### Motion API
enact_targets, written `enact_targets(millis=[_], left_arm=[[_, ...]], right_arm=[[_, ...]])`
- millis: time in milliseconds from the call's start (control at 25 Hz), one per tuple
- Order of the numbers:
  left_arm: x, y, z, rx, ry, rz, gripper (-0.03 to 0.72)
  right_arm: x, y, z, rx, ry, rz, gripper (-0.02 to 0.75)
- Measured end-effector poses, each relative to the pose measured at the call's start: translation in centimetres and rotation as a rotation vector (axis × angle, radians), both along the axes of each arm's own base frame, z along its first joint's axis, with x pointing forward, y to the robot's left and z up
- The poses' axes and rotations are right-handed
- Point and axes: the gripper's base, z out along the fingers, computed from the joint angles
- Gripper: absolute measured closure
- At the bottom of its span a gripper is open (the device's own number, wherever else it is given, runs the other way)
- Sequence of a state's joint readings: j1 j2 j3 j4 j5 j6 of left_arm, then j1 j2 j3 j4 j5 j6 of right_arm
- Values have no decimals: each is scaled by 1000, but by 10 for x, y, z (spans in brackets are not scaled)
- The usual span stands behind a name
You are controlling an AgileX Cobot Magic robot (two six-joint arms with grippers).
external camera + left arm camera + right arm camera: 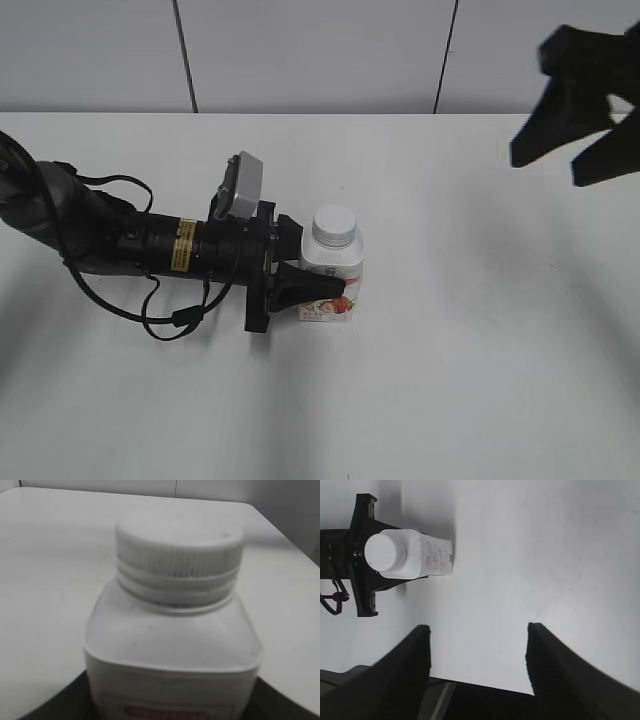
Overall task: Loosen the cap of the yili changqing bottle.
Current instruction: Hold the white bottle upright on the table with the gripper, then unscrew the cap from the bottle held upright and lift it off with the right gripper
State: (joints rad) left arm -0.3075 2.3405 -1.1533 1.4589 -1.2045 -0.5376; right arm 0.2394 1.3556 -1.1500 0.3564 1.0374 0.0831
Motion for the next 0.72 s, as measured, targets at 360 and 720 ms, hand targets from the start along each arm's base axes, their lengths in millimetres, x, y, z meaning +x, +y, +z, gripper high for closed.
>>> enact_targets(millis=[360,720], left_arm=[[0,0,0,-1,0,1,329],[0,-1,0,-4,1,6,329]], right_arm=[[54,82,-20,24,147,43,252],[87,136,-46,11,245,62,234]])
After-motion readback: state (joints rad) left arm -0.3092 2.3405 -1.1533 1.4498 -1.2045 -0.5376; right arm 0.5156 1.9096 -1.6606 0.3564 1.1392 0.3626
